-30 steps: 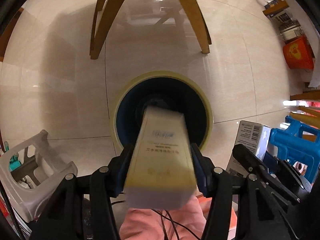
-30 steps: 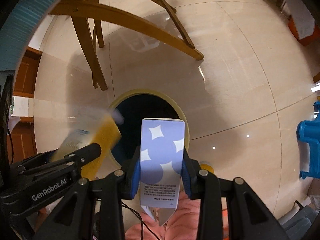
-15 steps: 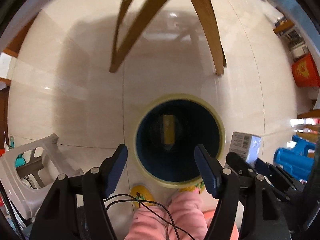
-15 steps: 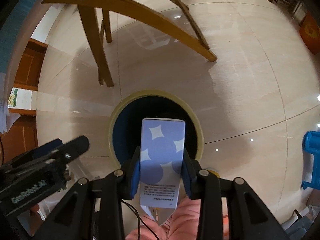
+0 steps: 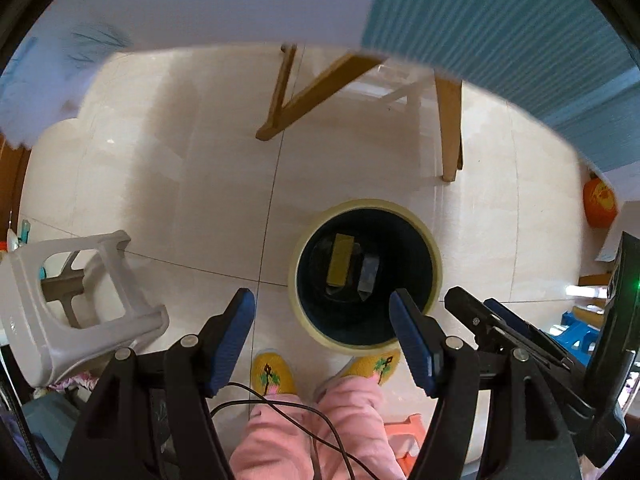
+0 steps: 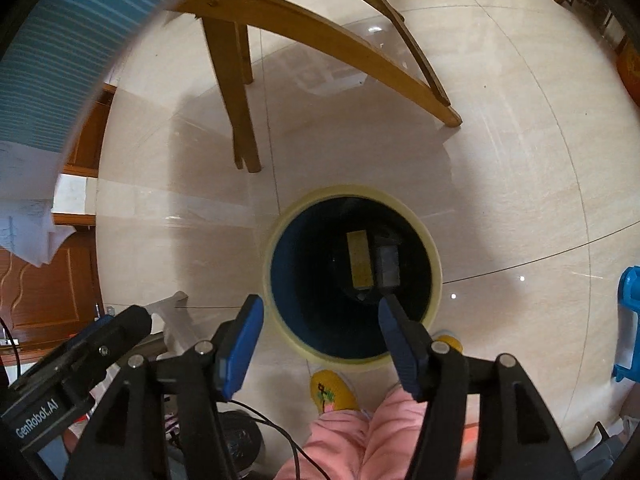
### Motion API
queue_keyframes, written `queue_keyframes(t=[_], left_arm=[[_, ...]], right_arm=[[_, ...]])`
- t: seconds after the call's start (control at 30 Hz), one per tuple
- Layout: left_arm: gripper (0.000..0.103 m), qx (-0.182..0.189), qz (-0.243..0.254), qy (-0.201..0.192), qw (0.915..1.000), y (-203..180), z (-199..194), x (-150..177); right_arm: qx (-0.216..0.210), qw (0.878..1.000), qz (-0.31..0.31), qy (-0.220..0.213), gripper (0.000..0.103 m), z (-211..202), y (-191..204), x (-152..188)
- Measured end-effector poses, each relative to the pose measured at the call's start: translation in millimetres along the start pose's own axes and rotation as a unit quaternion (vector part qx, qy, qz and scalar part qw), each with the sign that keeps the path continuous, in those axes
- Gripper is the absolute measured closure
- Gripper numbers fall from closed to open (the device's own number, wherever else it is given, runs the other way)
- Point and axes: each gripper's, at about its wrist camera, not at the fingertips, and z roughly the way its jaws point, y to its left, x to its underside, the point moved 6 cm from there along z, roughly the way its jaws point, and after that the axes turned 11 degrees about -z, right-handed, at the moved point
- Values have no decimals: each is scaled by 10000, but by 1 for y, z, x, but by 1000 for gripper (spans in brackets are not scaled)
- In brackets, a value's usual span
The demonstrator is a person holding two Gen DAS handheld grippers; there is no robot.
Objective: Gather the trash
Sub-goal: 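Raise both grippers back toward the table, then grasp the yellow wrapper with the right gripper while the left gripper grasps the brown pulp tray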
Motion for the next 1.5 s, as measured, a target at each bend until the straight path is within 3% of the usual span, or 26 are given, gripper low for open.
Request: queue_keyframes(t=[0.27, 0.5, 0.67, 0.9, 1.13, 1.27, 1.5], left_arm=[[35, 120, -59, -189, 9997, 5, -91, -4], [35, 255, 21, -593, 9979, -4, -185, -15], [35, 209, 63, -990, 9948, -11, -254, -26], [32, 156, -34, -1720, 9850, -15, -342, -46], [28, 197, -390, -2012, 9786, -10, -370, -76], [28, 308, -450, -1928, 9797, -11, -363, -102], [28, 513, -84, -1607, 9856, -30, -332, -168]], right_arm=[[-30, 9999, -113, 7, 43, -62, 25, 0], [-154, 9987, -460, -181, 43, -147, 53, 0], [-295, 9956, -719, -521, 43, -217, 67, -8], [-348, 9835, -1127, -1374, 43, -305, 67, -39], [-314, 9753, -1388, -1686, 43, -335, 64, -71], [-281, 9733, -1449, -1758, 43, -337, 73, -86], [46, 9690, -1604, -1879, 43, -328, 94, -130]])
